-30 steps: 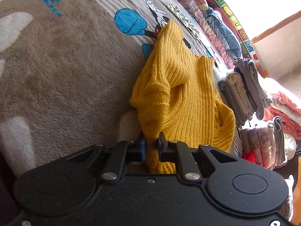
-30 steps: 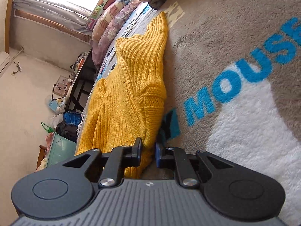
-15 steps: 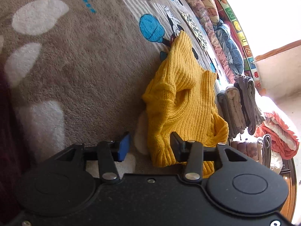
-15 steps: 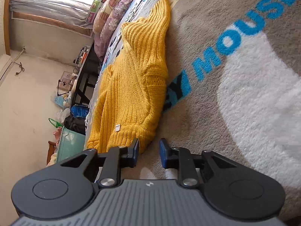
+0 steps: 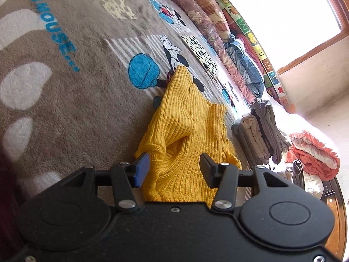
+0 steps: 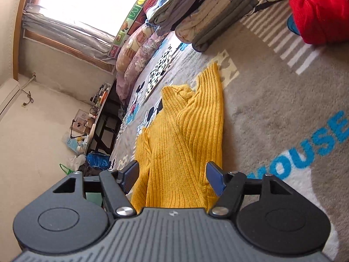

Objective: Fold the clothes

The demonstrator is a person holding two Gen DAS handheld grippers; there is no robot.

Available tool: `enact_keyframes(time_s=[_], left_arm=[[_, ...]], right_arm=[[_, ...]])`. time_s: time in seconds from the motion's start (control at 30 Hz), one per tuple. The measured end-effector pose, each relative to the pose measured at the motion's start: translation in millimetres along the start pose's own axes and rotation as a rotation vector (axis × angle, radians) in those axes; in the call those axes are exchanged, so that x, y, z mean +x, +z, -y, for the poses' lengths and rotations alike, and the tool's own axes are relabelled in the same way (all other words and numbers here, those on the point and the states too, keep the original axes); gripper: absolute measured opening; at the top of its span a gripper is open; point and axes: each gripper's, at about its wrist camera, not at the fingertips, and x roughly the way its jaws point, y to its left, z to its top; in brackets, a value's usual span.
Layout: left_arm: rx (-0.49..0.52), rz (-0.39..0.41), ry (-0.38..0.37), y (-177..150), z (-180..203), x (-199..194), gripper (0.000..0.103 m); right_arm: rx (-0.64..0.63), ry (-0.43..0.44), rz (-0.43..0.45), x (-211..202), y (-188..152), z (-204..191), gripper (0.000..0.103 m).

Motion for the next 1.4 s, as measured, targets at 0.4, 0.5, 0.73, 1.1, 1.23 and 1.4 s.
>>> enact_keyframes(time_s=[0.4, 0.5, 0.73, 1.1, 1.23, 1.4], left_arm=[[0.242, -0.056, 0.083, 79.0, 16.0, 93.9, 0.048], [0.279, -0.081, 0.082, 96.9, 22.4, 121.9, 0.048], [0.333, -0.104, 0.093, 125.3, 31.0, 163.6, 0.048], [0.404, -0.133, 0.121, 129.7, 41.1, 202.1, 0.013], [0.424, -0.111, 0.093, 130.4, 45.6, 188.3, 0.008], [0.423, -0.037, 0.11, 141.0, 40.9, 153.8, 0.007]], right_arm=[[0.112, 0.039, 0.027, 56.9, 27.7, 78.2, 0.071], [0.03, 0.047, -0.005, 63.5, 25.9, 67.4, 0.076], [-0.111, 0.002, -0.059, 79.2, 16.1, 54.6, 0.078], [-0.163, 0.012, -0.051, 80.5, 11.7, 53.4, 0.08], [-0.184, 0.016, -0.044, 82.1, 11.7, 52.8, 0.081], [-0.194, 0.018, -0.04, 81.1, 10.7, 52.5, 0.082]])
